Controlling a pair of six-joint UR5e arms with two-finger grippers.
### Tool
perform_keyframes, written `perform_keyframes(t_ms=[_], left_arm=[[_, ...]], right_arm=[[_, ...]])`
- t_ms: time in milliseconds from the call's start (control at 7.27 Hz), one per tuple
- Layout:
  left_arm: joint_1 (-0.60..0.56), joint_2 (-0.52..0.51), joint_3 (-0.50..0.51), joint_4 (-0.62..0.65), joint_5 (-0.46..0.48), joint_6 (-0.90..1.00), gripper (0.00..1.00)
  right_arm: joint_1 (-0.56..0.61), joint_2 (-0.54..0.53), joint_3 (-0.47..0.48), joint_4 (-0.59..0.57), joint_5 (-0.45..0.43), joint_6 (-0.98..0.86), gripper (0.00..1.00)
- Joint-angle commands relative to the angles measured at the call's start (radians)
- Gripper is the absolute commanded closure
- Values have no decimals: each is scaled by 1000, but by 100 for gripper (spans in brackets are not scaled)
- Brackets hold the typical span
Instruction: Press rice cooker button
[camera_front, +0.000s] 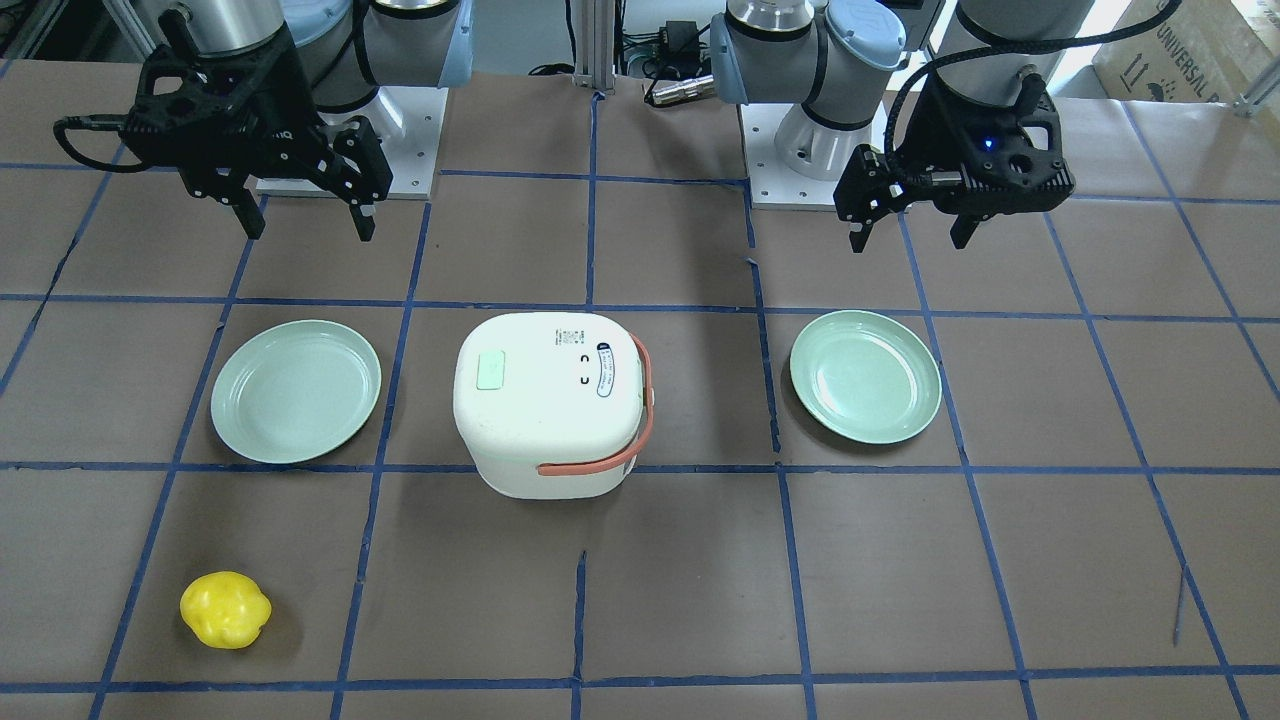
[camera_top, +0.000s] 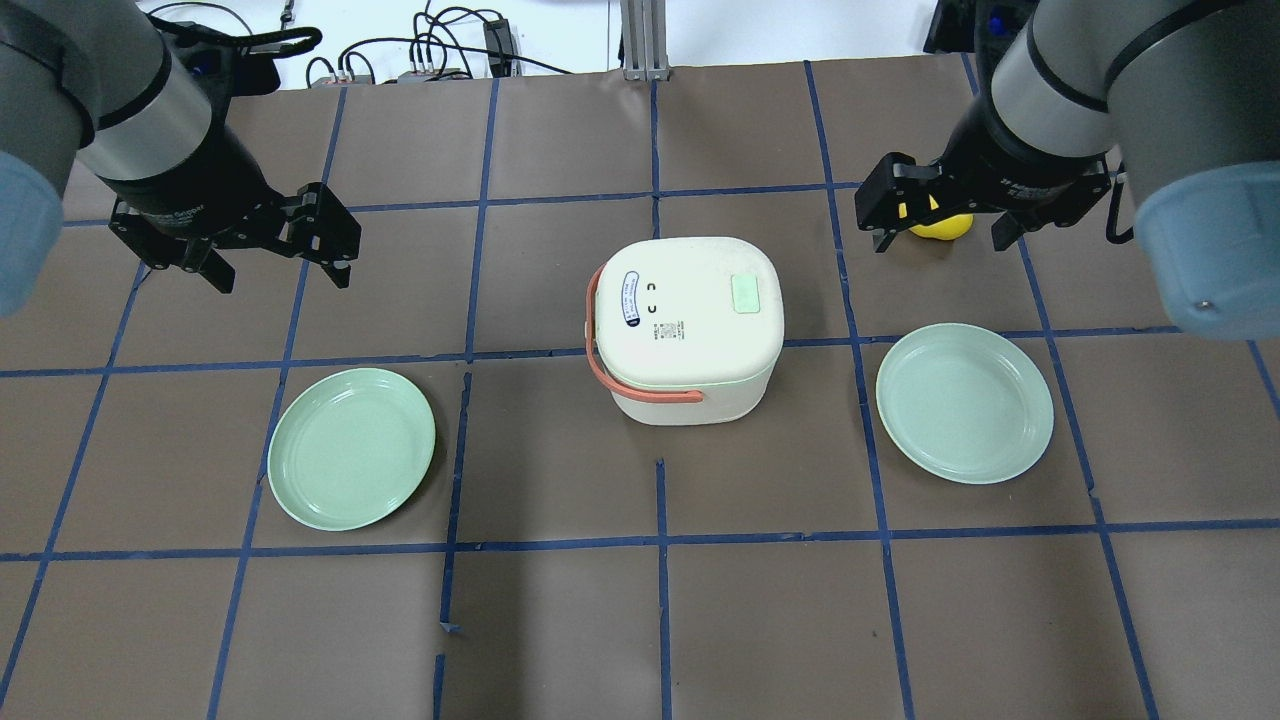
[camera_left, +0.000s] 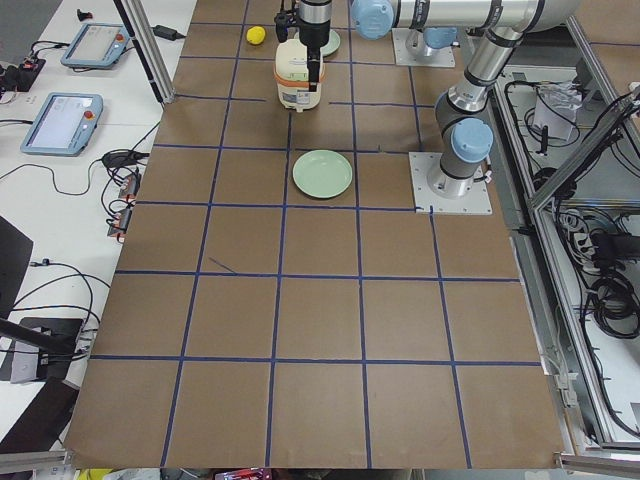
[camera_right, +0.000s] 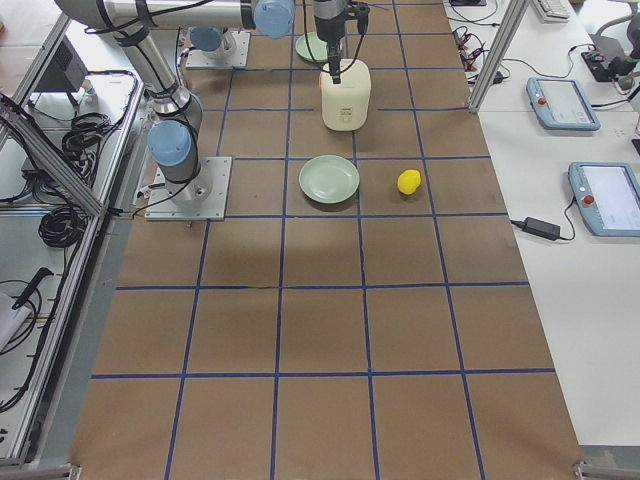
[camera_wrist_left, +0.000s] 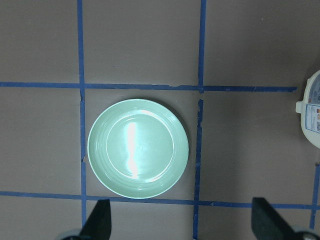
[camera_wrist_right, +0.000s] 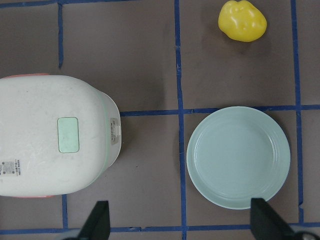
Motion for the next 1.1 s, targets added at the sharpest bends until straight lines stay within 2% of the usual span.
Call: perform_keyframes(t_ms=[0,412,825,962], left_arm=[[0,0,0,0,0,0,0],[0,0,0,0,0,0,0],[0,0,0,0,0,0,0],[0,0,0,-1,0,0,0]], right_arm=[[0,2,-44,57,4,-5,0],[0,79,-151,65,4,-4,0],[0,84,-147,94,23,7,0],[0,87,-148,94,23,7,26]])
